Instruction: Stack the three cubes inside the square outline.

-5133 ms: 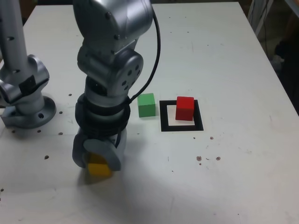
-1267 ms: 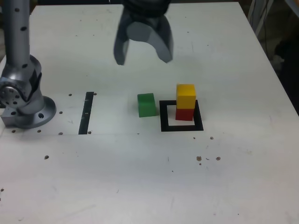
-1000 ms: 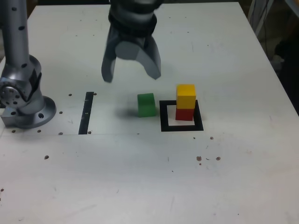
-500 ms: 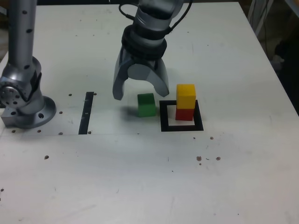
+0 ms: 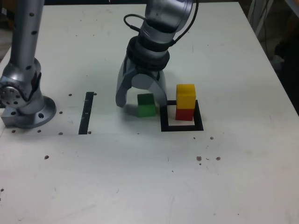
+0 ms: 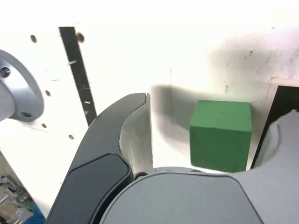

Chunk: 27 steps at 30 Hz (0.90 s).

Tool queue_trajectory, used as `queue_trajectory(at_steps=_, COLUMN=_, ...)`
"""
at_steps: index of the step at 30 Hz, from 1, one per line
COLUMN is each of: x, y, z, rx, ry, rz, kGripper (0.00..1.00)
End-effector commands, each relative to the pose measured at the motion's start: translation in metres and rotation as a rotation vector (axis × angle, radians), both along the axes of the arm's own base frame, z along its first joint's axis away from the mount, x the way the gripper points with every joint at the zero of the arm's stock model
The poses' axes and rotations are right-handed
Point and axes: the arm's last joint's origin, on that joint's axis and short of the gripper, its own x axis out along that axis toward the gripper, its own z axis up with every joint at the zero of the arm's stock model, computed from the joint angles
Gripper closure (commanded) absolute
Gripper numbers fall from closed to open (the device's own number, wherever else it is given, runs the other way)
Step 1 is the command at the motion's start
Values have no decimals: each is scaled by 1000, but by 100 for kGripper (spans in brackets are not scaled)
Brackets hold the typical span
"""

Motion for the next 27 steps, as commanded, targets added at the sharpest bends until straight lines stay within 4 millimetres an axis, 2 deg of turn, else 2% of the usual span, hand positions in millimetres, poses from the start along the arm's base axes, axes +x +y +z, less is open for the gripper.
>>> queue_trajectory(at_steps=1, x=2, y=1, z=-6, rx=-5, ry=-2, rz=4, kGripper=17)
queue_trajectory(at_steps=4, x=3, y=3, z=-10, rx=-10, ry=-5, rz=10, kGripper=18)
queue_trajectory(at_steps=7, x=2, y=4, z=-13, rx=-14, ry=1, rz=17, kGripper=25)
queue_trajectory(at_steps=14, x=1, y=7, z=-13, rx=-17, ry=4, rz=28, kGripper=57)
queue_trajectory(at_steps=16, x=2, y=8, z=-12, rx=-20, ry=-1, rz=30, kGripper=64)
queue_trajectory(at_steps=27, x=8, y=7, z=-6, rx=-53, ry=-15, rz=-4, kGripper=71)
